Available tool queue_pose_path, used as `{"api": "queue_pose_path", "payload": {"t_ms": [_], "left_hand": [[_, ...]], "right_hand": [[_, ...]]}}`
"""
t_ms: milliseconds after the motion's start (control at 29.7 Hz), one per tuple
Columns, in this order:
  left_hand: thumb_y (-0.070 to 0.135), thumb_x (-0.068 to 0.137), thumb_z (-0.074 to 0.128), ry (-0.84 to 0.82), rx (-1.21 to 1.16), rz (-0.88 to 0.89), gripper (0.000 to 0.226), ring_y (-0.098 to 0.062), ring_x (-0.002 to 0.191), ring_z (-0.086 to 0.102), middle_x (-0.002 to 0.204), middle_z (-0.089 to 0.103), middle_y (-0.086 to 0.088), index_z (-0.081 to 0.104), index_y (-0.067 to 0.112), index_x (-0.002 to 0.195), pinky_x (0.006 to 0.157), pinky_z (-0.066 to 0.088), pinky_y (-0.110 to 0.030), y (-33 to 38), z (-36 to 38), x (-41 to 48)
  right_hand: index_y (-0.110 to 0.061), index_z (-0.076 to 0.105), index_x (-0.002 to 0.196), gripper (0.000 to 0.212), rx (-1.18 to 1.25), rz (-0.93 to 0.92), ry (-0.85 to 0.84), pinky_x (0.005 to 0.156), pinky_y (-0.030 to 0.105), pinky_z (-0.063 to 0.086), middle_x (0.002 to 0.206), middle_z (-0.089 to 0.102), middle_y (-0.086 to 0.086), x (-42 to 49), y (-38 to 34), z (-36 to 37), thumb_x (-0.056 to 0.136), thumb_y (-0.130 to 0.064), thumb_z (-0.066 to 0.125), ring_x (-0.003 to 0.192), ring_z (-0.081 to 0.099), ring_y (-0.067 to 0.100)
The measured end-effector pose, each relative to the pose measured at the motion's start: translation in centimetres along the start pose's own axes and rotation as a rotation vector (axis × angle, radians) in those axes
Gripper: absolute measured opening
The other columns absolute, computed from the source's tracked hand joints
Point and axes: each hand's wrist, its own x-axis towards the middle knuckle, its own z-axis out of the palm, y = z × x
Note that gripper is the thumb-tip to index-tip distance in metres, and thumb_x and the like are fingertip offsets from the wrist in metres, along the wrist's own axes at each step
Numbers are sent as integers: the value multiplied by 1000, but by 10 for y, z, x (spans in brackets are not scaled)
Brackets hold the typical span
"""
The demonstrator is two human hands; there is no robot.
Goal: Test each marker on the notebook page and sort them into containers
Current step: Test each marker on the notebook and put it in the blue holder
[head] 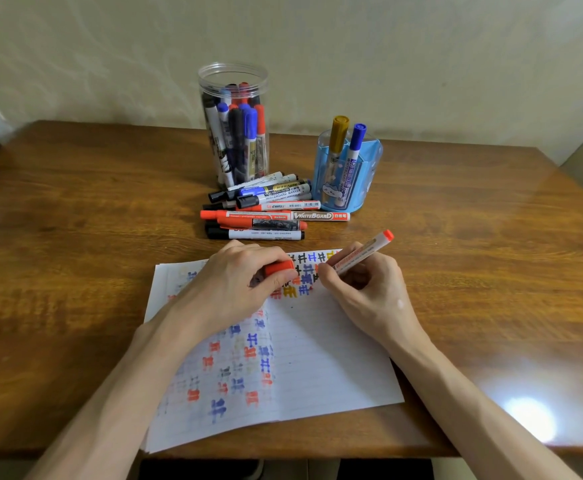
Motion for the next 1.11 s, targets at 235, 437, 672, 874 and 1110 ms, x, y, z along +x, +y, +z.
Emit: {"api": "queue_pose_path", "payload": {"t_ms": [235,437,672,874,1110], "left_hand": [[67,88,41,8,-3,3,45,-6,95,51,99,67,18,68,37,109,80,34,-13,0,0,0],[68,87,40,9,-7,6,47,-4,95,50,98,67,19,68,38,108,80,34,-14,1,0,0],[59,93,51,17,0,-5,32,-4,95,49,96,65,17,68,36,108,80,33,-10,4,-1,-2],[55,95,53,0,3,-14,29,-5,98,49,101,65,18,67,36,111,79,33,-10,5,-2,-1],[58,94,51,-1,-8,-12,31,-8,100,50,103,66,17,67,38,111,79,33,-12,3,-1,-2]], "right_hand": [[-17,61,74,21,-39,-11,64,52,20,39,60,58,-14,-2,2,0,90,-12,74,53,48,4],[-22,64,74,22,9,4,49,55,24,46,63,62,-18,1,1,0,92,-15,75,55,56,4],[-16,65,73,21,-52,-3,9,52,21,43,59,61,-17,0,3,1,92,-15,75,51,55,4],[-18,69,77,17,-12,25,69,55,23,49,65,67,-14,1,3,0,93,-16,75,56,60,4],[-18,64,70,24,-72,35,29,50,17,40,57,62,-18,-1,-1,0,90,-15,75,49,53,2]]}}
